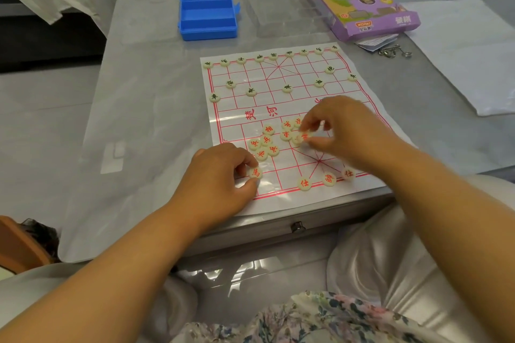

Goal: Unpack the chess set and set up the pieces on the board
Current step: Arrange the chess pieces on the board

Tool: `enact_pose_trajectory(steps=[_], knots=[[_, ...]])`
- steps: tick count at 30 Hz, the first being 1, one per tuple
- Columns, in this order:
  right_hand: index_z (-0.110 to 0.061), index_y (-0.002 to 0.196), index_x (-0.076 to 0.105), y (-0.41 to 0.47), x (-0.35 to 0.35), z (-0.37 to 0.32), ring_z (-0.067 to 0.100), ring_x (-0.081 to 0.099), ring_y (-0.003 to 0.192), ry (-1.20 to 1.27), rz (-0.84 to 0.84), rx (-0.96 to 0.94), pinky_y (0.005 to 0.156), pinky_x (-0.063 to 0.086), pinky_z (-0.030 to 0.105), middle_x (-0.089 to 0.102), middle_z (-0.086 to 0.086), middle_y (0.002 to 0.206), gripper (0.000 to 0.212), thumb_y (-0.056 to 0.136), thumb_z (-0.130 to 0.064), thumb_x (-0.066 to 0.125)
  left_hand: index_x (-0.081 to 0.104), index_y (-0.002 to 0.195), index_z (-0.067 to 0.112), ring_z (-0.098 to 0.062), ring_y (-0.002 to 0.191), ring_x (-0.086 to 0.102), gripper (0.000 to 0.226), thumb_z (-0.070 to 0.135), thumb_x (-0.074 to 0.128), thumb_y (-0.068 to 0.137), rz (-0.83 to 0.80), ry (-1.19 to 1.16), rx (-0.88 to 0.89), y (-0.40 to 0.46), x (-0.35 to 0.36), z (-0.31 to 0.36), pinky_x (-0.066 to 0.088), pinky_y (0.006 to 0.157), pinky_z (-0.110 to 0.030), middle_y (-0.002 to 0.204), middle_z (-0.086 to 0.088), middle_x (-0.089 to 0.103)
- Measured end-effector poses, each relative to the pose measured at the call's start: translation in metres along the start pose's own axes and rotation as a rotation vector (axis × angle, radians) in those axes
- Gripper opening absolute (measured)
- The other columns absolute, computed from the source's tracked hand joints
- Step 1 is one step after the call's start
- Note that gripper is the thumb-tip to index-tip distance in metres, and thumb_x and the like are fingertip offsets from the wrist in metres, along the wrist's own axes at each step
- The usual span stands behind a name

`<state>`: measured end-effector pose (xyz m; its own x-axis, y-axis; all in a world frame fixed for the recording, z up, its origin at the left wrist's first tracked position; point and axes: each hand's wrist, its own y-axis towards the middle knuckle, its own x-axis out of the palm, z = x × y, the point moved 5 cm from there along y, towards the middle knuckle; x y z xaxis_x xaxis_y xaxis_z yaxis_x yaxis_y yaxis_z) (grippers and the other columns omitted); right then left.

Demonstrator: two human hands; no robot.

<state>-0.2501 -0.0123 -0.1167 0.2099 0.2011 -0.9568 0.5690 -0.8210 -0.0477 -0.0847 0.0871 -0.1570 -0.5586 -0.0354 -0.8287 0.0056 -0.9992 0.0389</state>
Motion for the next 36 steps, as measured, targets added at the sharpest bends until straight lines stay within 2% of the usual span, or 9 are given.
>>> enact_pose_trajectory(steps=[2,4,9,17,19,23,28,33,36], knots=[[-0.033,0.095,0.061,-0.012,-0.021,0.018,0.005,0.052,0.074,0.059,-0.011,0.045,0.063,0.039,0.014,0.055,-0.018,0.084,0.018,0.08,-0.032,0.07,0.065,0.102,0.028,-0.002,0.075,0.052,0.021,0.034,0.067,0.083,-0.004,0.002,-0.001,0.0,0.001,-0.001,0.039,0.077,-0.018,0.084,0.022,0.05],[-0.034,0.091,0.06,-0.026,-0.033,0.036,0.005,0.054,0.074,0.048,-0.05,0.069,0.059,0.038,0.014,0.057,-0.019,0.083,0.018,0.078,-0.031,0.072,0.065,0.102,0.028,-0.001,0.075,0.052,0.021,0.035,0.067,0.083,-0.005,0.006,-0.001,0.0,0.001,-0.001,0.039,0.077,-0.018,0.083,0.022,0.05],[-0.036,0.089,0.064,-0.054,-0.023,0.061,0.005,0.057,0.078,-0.001,-0.174,0.084,0.063,0.042,0.016,0.062,-0.017,0.084,0.013,0.079,-0.033,0.071,0.064,0.101,0.03,-0.001,0.076,0.052,0.019,0.036,0.067,0.083,-0.008,0.016,-0.002,0.0,0.002,-0.001,0.037,0.076,-0.017,0.084,0.023,0.051],[-0.034,0.093,0.064,-0.057,-0.008,0.067,0.005,0.056,0.084,-0.014,-0.239,0.104,0.066,0.038,0.006,0.059,-0.019,0.09,0.017,0.08,-0.027,0.073,0.064,0.099,0.031,-0.001,0.074,0.053,0.018,0.036,0.068,0.082,-0.007,0.007,-0.018,0.001,0.002,-0.001,0.033,0.066,-0.008,0.083,0.024,0.051],[-0.032,0.095,0.066,-0.057,-0.008,0.068,0.006,0.056,0.084,-0.026,-0.237,0.103,0.068,0.04,0.007,0.061,-0.016,0.093,0.018,0.079,-0.028,0.073,0.063,0.099,0.031,-0.001,0.075,0.053,0.018,0.037,0.068,0.082,-0.009,0.007,-0.019,0.0,0.002,-0.001,0.033,0.065,-0.008,0.083,0.025,0.051],[-0.035,0.096,0.064,-0.058,-0.008,0.07,0.008,0.057,0.085,-0.009,-0.246,0.125,0.074,0.047,0.017,0.062,-0.013,0.093,0.021,0.078,-0.03,0.074,0.065,0.1,0.029,-0.004,0.075,0.053,0.019,0.035,0.068,0.082,-0.01,-0.003,-0.021,0.0,0.001,0.0,0.034,0.067,-0.01,0.082,0.023,0.052],[-0.035,0.102,0.063,-0.05,-0.017,0.057,0.005,0.055,0.084,0.055,-0.131,0.126,0.067,0.041,0.011,0.06,-0.014,0.092,0.029,0.075,-0.043,0.071,0.064,0.099,0.03,-0.005,0.076,0.054,0.019,0.038,0.068,0.082,-0.015,-0.008,-0.017,-0.001,0.0,-0.001,0.035,0.067,-0.011,0.084,0.023,0.052],[-0.03,0.107,0.065,-0.026,-0.015,0.026,0.007,0.055,0.087,-0.002,-0.08,0.059,0.065,0.035,0.006,0.06,-0.011,0.099,0.026,0.083,-0.039,0.066,0.061,0.096,0.032,-0.004,0.077,0.054,0.018,0.039,0.069,0.081,-0.026,-0.019,-0.021,-0.001,0.0,0.001,0.038,0.068,-0.012,0.085,0.022,0.053],[-0.028,0.111,0.065,-0.01,-0.007,0.018,0.008,0.055,0.088,-0.03,-0.092,0.045,0.068,0.037,0.009,0.061,-0.009,0.101,0.029,0.084,-0.037,0.066,0.06,0.096,0.033,-0.004,0.076,0.053,0.019,0.04,0.069,0.081,-0.032,-0.022,-0.026,0.0,0.0,0.0,0.036,0.067,-0.01,0.084,0.023,0.052]])
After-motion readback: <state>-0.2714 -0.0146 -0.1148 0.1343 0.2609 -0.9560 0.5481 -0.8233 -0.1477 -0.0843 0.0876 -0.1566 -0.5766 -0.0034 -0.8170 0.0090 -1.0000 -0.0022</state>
